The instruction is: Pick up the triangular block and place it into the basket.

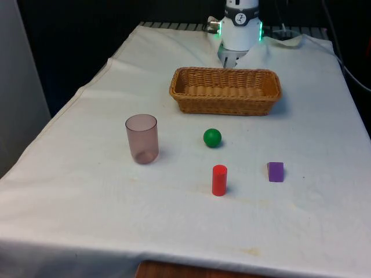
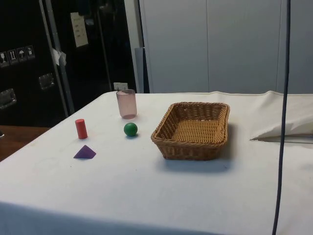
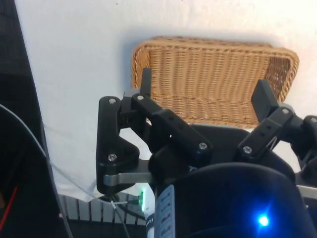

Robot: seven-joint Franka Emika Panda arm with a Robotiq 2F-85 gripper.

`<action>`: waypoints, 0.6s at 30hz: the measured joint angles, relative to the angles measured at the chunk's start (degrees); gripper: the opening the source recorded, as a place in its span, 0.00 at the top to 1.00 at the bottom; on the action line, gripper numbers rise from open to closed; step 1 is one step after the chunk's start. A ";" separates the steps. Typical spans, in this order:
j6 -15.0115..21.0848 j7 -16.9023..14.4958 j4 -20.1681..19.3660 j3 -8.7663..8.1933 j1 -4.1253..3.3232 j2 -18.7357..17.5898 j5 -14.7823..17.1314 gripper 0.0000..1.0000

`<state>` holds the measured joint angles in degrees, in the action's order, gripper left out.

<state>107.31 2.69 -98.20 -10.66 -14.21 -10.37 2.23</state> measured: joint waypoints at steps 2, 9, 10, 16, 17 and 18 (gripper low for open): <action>0.69 0.63 0.11 0.52 -0.11 -0.52 -0.17 0.00; 3.15 2.69 -0.69 2.12 -0.46 -1.55 -1.26 0.00; 3.55 3.04 -0.97 2.35 -0.52 -1.60 -1.49 0.00; 6.53 5.16 -2.41 3.95 -0.74 -2.29 -2.81 0.00; 6.88 5.44 -2.58 4.13 -0.74 -2.46 -2.92 0.00; 7.28 5.73 -2.75 4.30 -0.80 -2.64 -3.09 0.00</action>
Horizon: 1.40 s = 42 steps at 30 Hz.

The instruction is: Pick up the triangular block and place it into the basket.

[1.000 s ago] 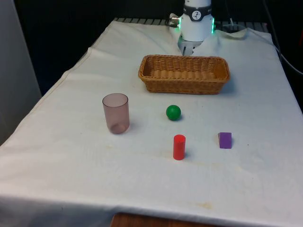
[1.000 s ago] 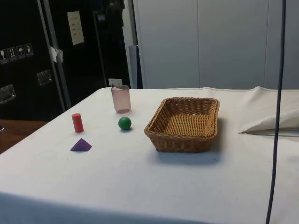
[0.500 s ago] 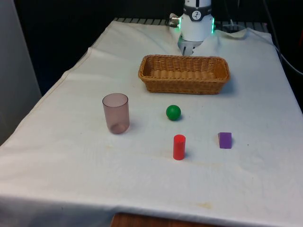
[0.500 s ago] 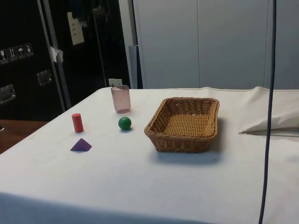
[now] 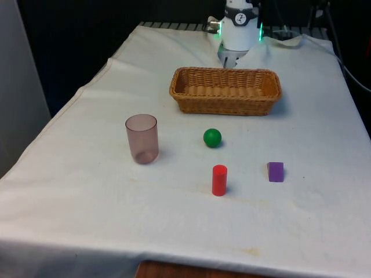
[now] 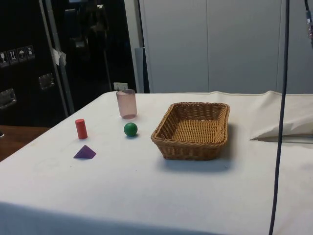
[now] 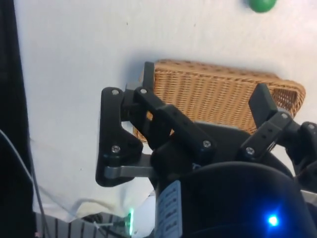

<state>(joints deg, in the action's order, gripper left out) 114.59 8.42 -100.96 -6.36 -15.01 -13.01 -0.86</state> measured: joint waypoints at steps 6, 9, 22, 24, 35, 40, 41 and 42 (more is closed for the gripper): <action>1.95 1.66 -0.69 0.86 -0.23 -0.92 -0.86 0.00; 3.78 3.04 -1.32 1.43 -0.40 -1.55 -1.66 0.00; 9.22 5.84 0.57 2.75 -0.69 -6.19 -3.04 0.00; 9.51 6.02 1.78 2.81 -0.69 -7.51 -3.04 0.00; 11.86 6.93 6.88 2.69 -0.74 -13.92 -3.15 0.00; 12.15 7.05 7.79 2.69 -0.74 -15.30 -3.67 0.00; 12.09 7.05 7.79 2.69 -0.74 -15.30 -3.67 0.00; 12.09 7.05 7.79 2.69 -0.74 -15.30 -3.67 0.00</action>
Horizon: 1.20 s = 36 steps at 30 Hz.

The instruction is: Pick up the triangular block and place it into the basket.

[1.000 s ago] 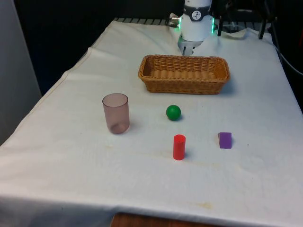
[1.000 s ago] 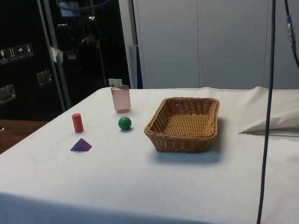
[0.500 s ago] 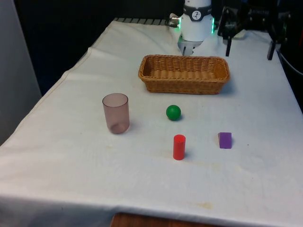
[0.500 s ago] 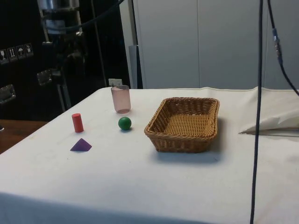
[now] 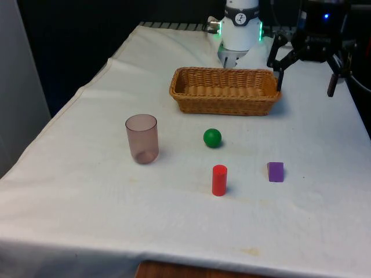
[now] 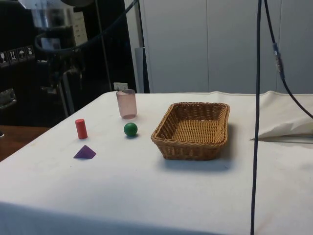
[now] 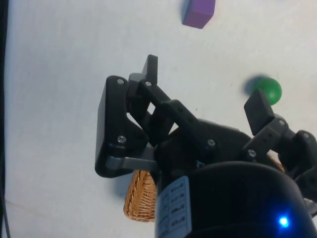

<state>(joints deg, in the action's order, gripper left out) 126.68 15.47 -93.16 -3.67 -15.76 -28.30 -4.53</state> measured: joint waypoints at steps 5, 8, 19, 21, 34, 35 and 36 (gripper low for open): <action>-0.06 -0.29 -0.11 0.00 0.00 -0.23 -0.06 0.00; 0.06 -0.46 -0.17 0.17 -0.11 -0.86 -0.40 0.00; 0.74 0.86 -0.29 0.52 -0.63 -1.78 -1.38 0.00; 0.74 0.86 -0.23 0.46 -0.63 -1.78 -1.38 0.00; 0.80 1.32 -0.29 0.92 -0.74 -2.41 -1.38 0.00; 0.86 1.38 -0.29 0.97 -0.74 -2.46 -1.38 0.00; 0.97 1.43 -0.29 0.97 -0.80 -2.58 -1.38 0.00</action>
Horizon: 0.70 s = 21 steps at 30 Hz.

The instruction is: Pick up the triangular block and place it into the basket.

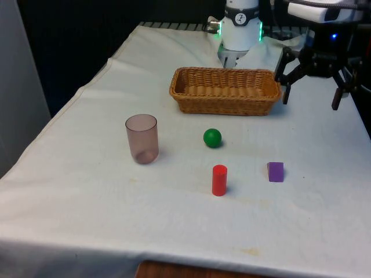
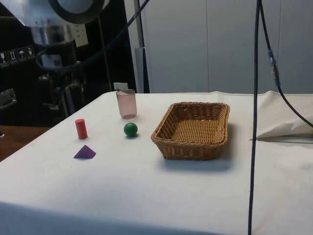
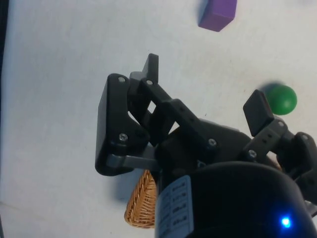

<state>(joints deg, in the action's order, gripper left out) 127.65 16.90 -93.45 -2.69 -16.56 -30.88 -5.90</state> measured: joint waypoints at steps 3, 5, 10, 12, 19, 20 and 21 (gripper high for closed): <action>0.29 0.06 0.00 0.06 0.00 -0.17 0.00 0.00; 1.49 0.11 -0.34 0.00 0.00 -0.80 0.00 0.00; 4.47 0.23 -2.01 -0.11 0.06 -1.32 0.00 0.00; 6.47 0.29 -3.78 -0.17 0.11 -1.09 0.00 0.00; 10.89 -0.17 -8.02 -0.86 0.52 -0.29 0.00 0.00; 11.40 -0.29 -8.42 -0.97 0.63 -0.34 0.00 0.00; 11.97 -0.46 -8.82 -1.03 0.74 -0.34 0.00 0.00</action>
<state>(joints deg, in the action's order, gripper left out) 139.63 16.44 -102.27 -3.72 -15.81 -31.23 -5.90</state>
